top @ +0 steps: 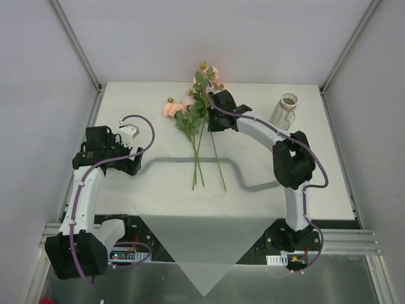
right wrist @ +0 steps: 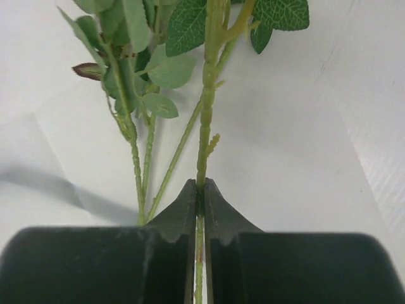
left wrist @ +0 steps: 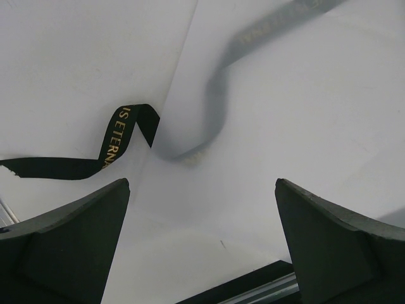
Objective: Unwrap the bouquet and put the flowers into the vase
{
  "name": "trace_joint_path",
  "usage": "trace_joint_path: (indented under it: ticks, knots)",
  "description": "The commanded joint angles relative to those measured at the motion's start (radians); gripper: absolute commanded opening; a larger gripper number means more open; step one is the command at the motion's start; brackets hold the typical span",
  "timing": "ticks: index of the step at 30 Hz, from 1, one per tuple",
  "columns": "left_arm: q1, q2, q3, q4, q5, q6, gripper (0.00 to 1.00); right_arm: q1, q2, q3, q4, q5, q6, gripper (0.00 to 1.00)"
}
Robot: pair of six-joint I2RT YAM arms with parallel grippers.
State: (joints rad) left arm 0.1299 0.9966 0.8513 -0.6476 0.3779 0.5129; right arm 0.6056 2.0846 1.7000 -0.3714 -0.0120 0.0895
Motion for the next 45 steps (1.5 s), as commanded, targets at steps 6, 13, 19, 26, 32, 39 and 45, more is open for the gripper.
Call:
trace_joint_path:
  ticks: [6,13,19,26,32,39,45]
  knots:
    - [-0.007,-0.015,0.008,0.009,-0.007,-0.001,0.99,-0.006,-0.336,-0.002,0.209,0.112,-0.198,0.01]
    - [-0.009,-0.024,0.008,0.009,-0.004,-0.01,0.99,-0.098,-0.555,-0.097,0.638,0.173,-0.352,0.01]
    - [-0.007,-0.023,0.002,0.011,-0.004,-0.007,0.99,-0.248,-0.633,-0.057,0.729,0.172,-0.365,0.01]
    - [-0.009,-0.013,0.008,0.009,0.003,-0.002,0.99,-0.345,-0.702,-0.123,0.908,0.297,-0.487,0.01]
    - [-0.007,-0.013,0.012,0.009,-0.002,-0.001,0.99,-0.386,-0.676,-0.1,0.948,0.346,-0.594,0.01]
    - [-0.009,-0.015,0.014,0.009,-0.013,0.01,0.99,-0.435,-0.661,-0.154,0.953,0.339,-0.588,0.01]
    - [-0.007,-0.01,0.026,0.009,-0.001,0.001,0.99,-0.441,-0.669,-0.29,0.956,0.353,-0.539,0.01]
